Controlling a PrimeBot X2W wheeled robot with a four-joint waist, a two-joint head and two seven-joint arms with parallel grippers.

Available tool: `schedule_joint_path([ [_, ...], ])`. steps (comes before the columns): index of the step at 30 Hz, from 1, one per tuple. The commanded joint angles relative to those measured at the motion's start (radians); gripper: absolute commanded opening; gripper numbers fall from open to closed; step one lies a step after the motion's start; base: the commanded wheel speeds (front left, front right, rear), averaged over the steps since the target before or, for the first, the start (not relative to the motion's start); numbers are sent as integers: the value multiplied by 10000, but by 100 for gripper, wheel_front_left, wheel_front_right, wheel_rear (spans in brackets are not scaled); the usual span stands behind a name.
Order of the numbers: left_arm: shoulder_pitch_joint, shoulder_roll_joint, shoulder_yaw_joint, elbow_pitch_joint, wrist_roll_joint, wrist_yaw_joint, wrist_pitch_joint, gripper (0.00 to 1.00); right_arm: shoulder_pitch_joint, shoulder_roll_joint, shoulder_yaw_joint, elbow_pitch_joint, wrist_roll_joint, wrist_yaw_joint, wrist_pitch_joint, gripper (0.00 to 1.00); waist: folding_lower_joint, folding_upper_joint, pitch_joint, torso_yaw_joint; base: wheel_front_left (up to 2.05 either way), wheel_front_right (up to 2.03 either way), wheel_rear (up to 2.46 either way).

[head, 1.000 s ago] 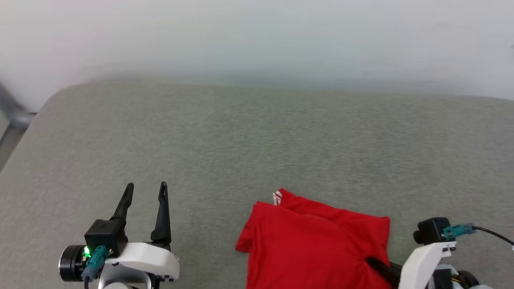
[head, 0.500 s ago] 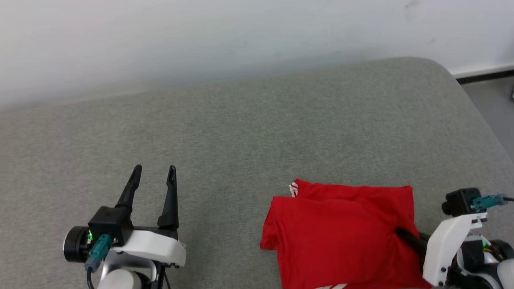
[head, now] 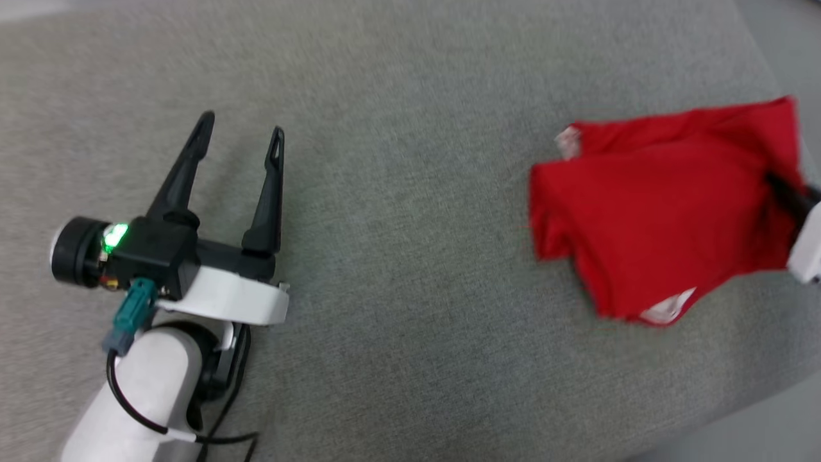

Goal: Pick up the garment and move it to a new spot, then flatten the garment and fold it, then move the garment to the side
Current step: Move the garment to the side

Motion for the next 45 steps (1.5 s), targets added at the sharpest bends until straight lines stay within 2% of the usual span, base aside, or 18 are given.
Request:
schedule_joint_path([
  [1,-231,106,7,-76,80,-56,65,100,-290,-78,-123,161,-13,-10,-75,0,-3,0,927,-406,0,0,0],
  [8,-1162,228,-300,-573,448,-249,541,100,-1352,-884,-1089,1426,-339,-10,-609,0,-3,0,1871,-368,0,0,0],
  [11,-1474,286,-397,-754,584,-321,721,100,-1668,-1021,-1268,1813,-408,-10,-823,0,-3,0,2214,-317,0,0,0],
  [17,-1869,404,-501,-1031,754,-384,953,100,-2295,-1034,-1313,2686,-886,-10,-1491,0,-3,0,2714,-220,0,0,0],
  [22,-2040,453,-534,-1113,784,-396,1038,100,-2845,-872,-1642,3622,-1589,-12,-2522,0,-3,0,2893,-114,0,0,0],
  [23,-2032,466,-537,-1116,791,-390,1050,100,-2909,-873,-1685,3801,-1797,-12,-2726,22,-3,0,2906,-97,0,0,0],
  [24,-2024,465,-543,-1112,791,-386,1051,100,-3028,-775,-1809,3995,-1778,-12,-2888,80,-3,0,2906,-82,0,0,0],
  [25,-2021,458,-552,-1102,784,-378,1040,100,-3094,-742,-1808,4135,-1906,-12,-3014,100,-3,0,2896,-65,0,0,0],
  [31,-1825,323,-599,-843,650,-282,818,100,-3380,-658,-2172,4949,-2520,-12,-4265,100,-3,0,2511,90,0,0,0],
  [36,-1475,50,-655,-367,421,-182,441,100,-3308,-594,-2404,5226,-2813,-12,-5659,100,-3,0,1749,331,0,0,0],
  [40,-1036,-155,-670,141,175,-84,109,100,-2900,-392,-2258,5124,-2919,-12,-6602,100,-3,0,943,550,0,0,0],
  [45,-464,-421,-589,806,-206,95,-207,100,-2111,88,-1916,4593,-2808,-10,-7170,100,-3,0,-90,854,0,0,0],
])
